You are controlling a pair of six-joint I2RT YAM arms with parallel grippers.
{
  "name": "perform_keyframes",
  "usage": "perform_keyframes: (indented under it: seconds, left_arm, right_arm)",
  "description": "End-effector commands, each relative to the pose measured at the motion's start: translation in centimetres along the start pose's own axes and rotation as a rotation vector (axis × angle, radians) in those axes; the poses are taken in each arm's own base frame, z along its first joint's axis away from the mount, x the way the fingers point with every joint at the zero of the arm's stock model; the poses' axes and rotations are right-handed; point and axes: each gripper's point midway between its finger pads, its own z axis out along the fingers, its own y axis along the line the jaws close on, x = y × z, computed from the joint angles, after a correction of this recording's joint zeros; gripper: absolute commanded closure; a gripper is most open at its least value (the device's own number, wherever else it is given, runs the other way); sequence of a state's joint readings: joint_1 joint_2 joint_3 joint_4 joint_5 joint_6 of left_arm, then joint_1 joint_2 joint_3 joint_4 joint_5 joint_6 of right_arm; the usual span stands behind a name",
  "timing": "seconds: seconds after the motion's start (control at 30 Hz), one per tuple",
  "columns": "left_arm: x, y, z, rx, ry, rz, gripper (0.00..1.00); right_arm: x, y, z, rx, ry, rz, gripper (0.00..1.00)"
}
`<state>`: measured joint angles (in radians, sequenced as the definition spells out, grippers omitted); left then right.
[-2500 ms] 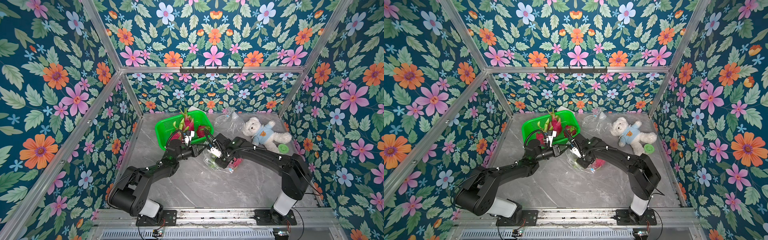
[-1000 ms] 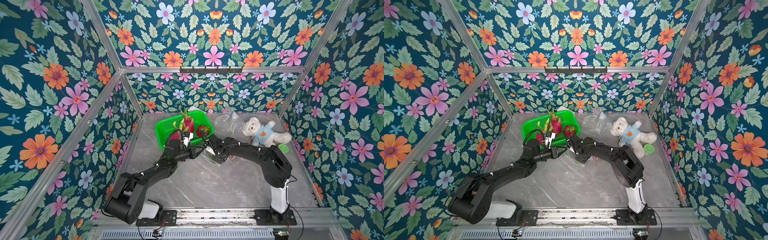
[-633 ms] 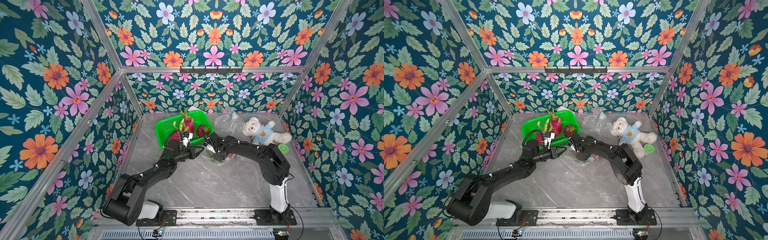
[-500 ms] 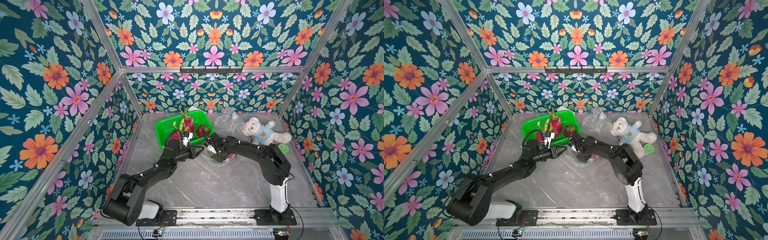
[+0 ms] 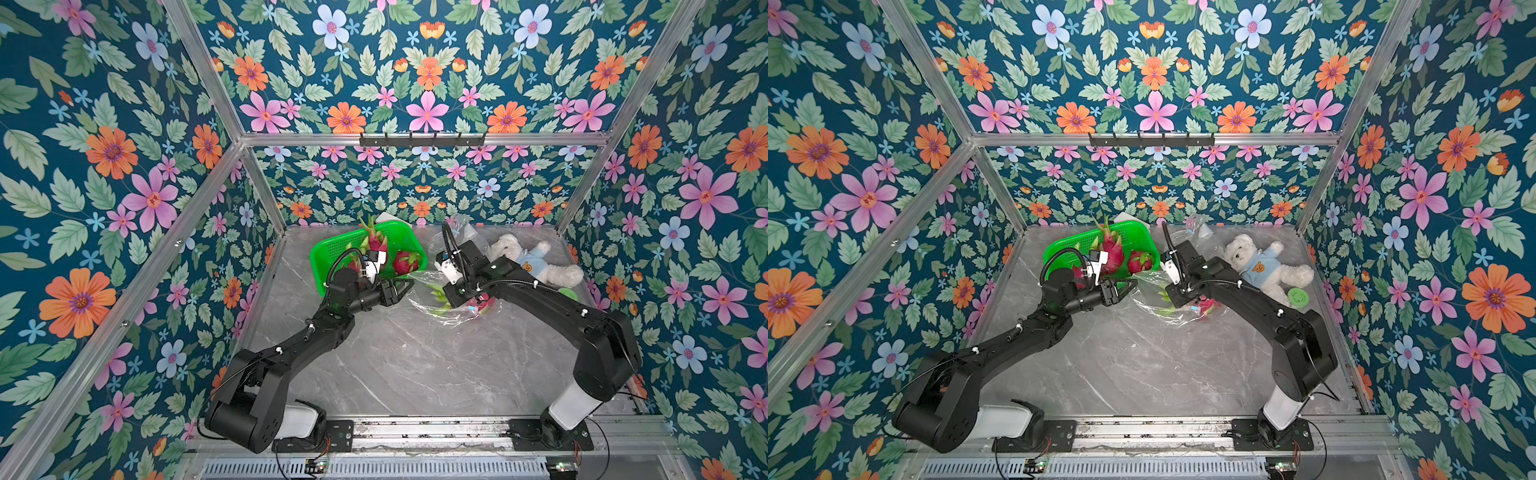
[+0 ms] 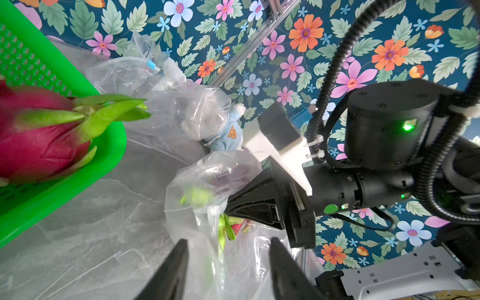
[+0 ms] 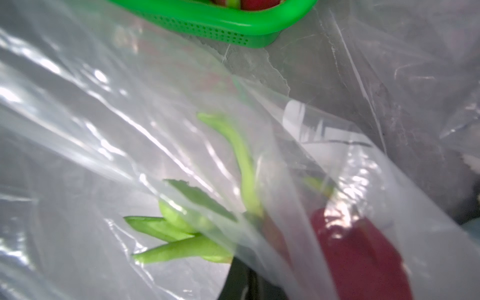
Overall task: Open the zip-top bag and take out the dragon fruit
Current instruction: Pick up the dragon fruit from the zipper food storage bag.
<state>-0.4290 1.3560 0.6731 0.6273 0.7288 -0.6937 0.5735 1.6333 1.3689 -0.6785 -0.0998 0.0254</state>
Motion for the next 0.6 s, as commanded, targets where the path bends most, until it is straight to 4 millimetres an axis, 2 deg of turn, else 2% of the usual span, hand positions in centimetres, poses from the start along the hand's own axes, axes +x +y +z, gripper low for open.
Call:
perform_keyframes:
  seconds: [0.0, 0.03, 0.13, 0.3, 0.43, 0.57]
  left_arm:
    - [-0.5, -0.2, -0.3, -0.013, -0.020, 0.044, 0.11]
    - [-0.5, -0.3, -0.5, -0.013, -0.026, 0.047, 0.01]
    - [0.0, 0.0, -1.0, -0.026, -0.038, 0.053, 0.01]
    - [2.2, 1.1, -1.6, -0.030, -0.024, 0.021, 0.01]
    - [3.2, -0.1, -1.7, 0.092, -0.036, -0.044, 0.01]
    - [3.9, -1.0, -0.7, 0.167, -0.035, -0.078, 0.01]
  right_arm:
    - [-1.4, 1.6, -1.1, -0.120, -0.096, 0.182, 1.00]
    - [-1.7, 1.5, -1.2, -0.134, -0.127, 0.219, 1.00]
    - [-2.3, 1.6, -1.3, -0.197, -0.192, 0.313, 1.00]
    - [-2.9, 0.8, -1.5, -0.254, -0.285, 0.459, 1.00]
    - [-2.7, 0.2, -1.7, -0.253, -0.337, 0.538, 1.00]
    - [-3.0, 0.2, -2.5, -0.283, -0.398, 0.583, 1.00]
